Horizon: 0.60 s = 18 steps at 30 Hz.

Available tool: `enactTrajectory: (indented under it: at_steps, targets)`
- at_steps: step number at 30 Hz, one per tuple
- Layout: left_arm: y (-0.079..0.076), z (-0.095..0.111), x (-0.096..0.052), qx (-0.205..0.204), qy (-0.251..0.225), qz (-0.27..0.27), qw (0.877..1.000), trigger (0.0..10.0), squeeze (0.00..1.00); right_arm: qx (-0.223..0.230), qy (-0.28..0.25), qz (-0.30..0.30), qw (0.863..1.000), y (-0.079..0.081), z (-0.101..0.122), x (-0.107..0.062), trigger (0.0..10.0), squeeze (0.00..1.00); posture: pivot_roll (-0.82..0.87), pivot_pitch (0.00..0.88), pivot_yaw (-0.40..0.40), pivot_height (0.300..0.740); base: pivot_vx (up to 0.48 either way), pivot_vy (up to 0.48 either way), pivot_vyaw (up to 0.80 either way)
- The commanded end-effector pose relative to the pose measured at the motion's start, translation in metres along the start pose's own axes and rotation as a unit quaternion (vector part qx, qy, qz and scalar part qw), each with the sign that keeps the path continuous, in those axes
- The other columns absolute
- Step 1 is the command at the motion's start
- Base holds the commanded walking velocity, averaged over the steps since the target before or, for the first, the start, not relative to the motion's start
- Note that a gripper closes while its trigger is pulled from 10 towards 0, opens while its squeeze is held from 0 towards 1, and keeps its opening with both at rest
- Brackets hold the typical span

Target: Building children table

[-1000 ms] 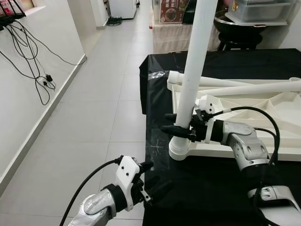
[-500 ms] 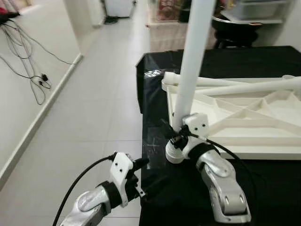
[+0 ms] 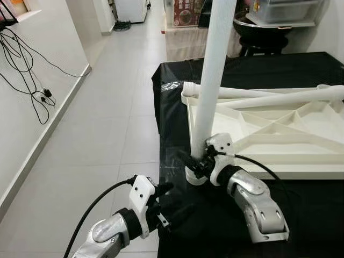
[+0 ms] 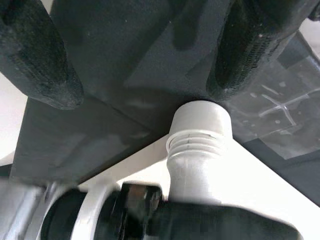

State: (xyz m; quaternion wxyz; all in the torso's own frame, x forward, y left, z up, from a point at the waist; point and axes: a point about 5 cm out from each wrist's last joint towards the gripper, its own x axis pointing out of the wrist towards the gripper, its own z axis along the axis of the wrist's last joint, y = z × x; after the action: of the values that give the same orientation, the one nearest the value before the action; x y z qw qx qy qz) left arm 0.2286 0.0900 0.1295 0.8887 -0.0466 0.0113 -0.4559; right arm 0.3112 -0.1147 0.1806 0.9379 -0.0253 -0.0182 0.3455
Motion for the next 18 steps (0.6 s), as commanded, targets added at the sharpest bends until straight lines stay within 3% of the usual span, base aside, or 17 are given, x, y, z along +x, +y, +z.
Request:
enactTrajectory:
  at_steps: [1,2,3,6,12,13,15,16,18]
  targets:
    - [0.0,-0.005,0.0,-0.003,0.012,0.0,1.0,10.0,0.0,-0.009,-0.012,0.068,0.998,0.003,0.009,0.004,10.0,1.0,-0.07,0.137,0.031,0.74,0.0,0.0,0.0]
    - [-0.001,-0.005,0.001,-0.003,0.012,0.0,1.0,10.0,0.0,-0.03,-0.008,0.143,0.989,0.001,0.016,0.003,10.0,0.1,-0.07,0.136,0.029,0.74,0.0,0.0,0.0]
    - [-0.001,-0.005,0.002,-0.003,0.012,0.0,1.0,10.0,0.0,-0.042,0.002,0.198,0.979,-0.003,0.021,0.004,10.0,0.0,-0.06,0.135,0.026,0.74,0.0,0.0,0.0]
    - [-0.001,-0.005,0.002,-0.003,0.012,0.001,1.0,10.0,0.0,-0.05,0.011,0.256,0.965,-0.01,0.026,0.005,10.0,0.0,-0.06,0.132,0.024,0.74,0.0,0.0,0.0]
    - [-0.003,-0.006,0.0,-0.004,0.013,0.002,1.0,10.0,0.0,-0.032,0.016,0.315,0.949,-0.023,0.037,0.013,10.0,0.0,-0.05,0.13,0.023,0.74,0.0,0.0,0.0]
    - [-0.003,-0.006,0.0,-0.004,0.013,0.002,1.0,10.0,0.0,-0.027,0.018,0.327,0.945,-0.025,0.039,0.013,6.7,0.0,-0.05,0.13,0.024,0.74,0.0,0.0,0.0]
    - [-0.003,-0.006,0.0,-0.004,0.013,0.002,1.0,10.0,0.0,-0.024,0.019,0.335,0.942,-0.025,0.039,0.013,6.7,0.0,-0.05,0.13,0.024,0.74,0.0,0.0,0.0]
    - [-0.003,-0.006,0.0,-0.005,0.013,0.002,1.0,10.0,0.0,-0.023,0.019,0.338,0.941,-0.026,0.04,0.012,0.0,0.0,-0.05,0.129,0.023,0.74,0.0,0.0,0.0]
    - [-0.004,-0.007,0.0,-0.005,0.013,0.001,1.0,10.0,0.0,-0.024,0.019,0.337,0.941,-0.029,0.041,0.011,0.0,0.0,-0.05,0.13,0.024,0.74,0.0,0.0,0.0]
